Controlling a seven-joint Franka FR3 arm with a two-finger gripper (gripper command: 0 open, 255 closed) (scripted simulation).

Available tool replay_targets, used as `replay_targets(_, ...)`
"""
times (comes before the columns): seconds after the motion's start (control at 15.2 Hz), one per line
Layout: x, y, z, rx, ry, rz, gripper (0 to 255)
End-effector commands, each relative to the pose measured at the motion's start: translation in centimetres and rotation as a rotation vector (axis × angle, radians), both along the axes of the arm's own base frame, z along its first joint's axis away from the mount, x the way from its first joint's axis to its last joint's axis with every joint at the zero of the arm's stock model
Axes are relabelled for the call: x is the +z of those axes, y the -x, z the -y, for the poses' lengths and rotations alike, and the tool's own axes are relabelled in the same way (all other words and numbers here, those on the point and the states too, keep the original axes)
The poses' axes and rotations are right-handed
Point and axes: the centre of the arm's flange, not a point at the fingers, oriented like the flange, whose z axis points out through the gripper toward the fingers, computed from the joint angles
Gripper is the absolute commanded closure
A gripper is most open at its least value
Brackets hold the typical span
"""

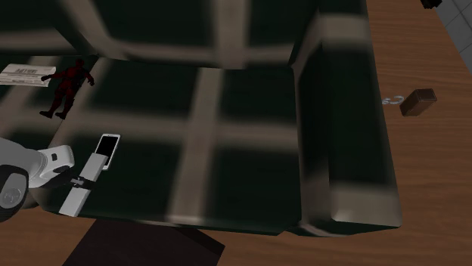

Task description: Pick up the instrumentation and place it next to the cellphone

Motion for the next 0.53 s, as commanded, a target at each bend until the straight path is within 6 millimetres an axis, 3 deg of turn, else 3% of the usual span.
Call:
replay_targets(0.0, -0.08, 0.01, -0.03, 0.0, -0.001, 0.001, 255)
replay_targets(0.33, -0.08, 0.01, -0.03, 0.0, -0.001, 0.001, 255)
replay_targets(0.4, -0.08, 0.01, -0.03, 0.0, -0.001, 0.001, 0)
replay_targets(0.46, -0.09, 0.01, -0.03, 0.0, -0.001, 0.001, 0)
